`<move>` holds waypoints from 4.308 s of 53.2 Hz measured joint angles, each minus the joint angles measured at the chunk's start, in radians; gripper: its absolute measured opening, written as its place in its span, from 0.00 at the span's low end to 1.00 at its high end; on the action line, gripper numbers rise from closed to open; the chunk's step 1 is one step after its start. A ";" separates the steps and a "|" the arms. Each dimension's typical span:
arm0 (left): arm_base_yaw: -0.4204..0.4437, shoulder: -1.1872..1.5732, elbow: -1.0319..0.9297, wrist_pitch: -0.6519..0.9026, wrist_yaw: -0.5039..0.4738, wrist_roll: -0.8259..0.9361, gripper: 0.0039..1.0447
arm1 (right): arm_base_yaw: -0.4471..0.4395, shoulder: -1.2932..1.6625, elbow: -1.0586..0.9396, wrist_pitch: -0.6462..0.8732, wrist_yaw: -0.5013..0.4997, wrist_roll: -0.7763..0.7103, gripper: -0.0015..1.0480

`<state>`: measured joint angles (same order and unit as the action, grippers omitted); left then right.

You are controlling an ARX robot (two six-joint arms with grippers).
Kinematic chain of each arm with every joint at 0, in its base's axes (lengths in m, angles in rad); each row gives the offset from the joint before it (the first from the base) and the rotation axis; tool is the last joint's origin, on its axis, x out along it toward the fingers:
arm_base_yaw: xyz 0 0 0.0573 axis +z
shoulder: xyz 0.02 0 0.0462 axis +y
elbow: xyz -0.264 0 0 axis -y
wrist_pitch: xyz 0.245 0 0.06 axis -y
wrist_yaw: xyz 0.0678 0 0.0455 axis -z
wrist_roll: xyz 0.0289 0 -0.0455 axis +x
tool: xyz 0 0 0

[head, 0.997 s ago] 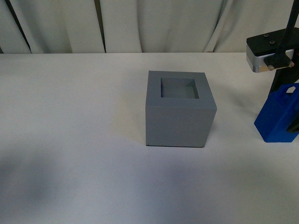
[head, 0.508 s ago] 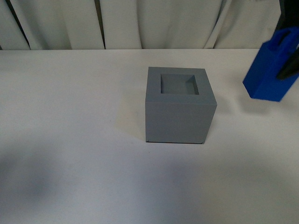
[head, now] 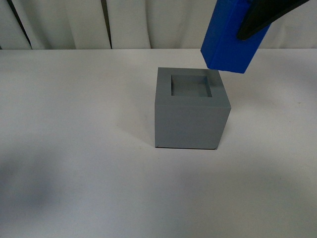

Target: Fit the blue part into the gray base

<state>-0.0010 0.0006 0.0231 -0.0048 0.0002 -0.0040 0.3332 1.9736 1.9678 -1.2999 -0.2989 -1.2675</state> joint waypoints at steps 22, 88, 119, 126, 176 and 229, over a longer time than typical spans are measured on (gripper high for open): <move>0.000 0.000 0.000 0.000 0.000 0.000 0.94 | 0.069 0.034 -0.008 0.034 0.039 0.035 0.45; 0.000 0.000 0.000 0.000 0.000 0.000 0.94 | 0.088 0.051 -0.061 0.109 0.061 0.063 0.45; 0.000 0.000 0.000 0.000 0.000 0.000 0.94 | 0.086 0.050 -0.052 0.082 0.062 0.060 0.45; 0.000 0.000 0.000 0.000 0.000 0.000 0.94 | 0.086 0.052 -0.048 0.072 0.066 0.057 0.45; 0.000 0.000 0.000 0.000 0.000 0.000 0.94 | 0.086 0.061 -0.054 0.093 0.047 0.067 0.85; 0.000 0.000 0.000 0.000 0.000 0.000 0.94 | -0.285 -0.503 -0.803 0.881 -0.480 0.472 0.93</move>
<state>-0.0010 0.0006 0.0231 -0.0048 -0.0002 -0.0040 0.0486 1.4704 1.1648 -0.4191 -0.7792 -0.7956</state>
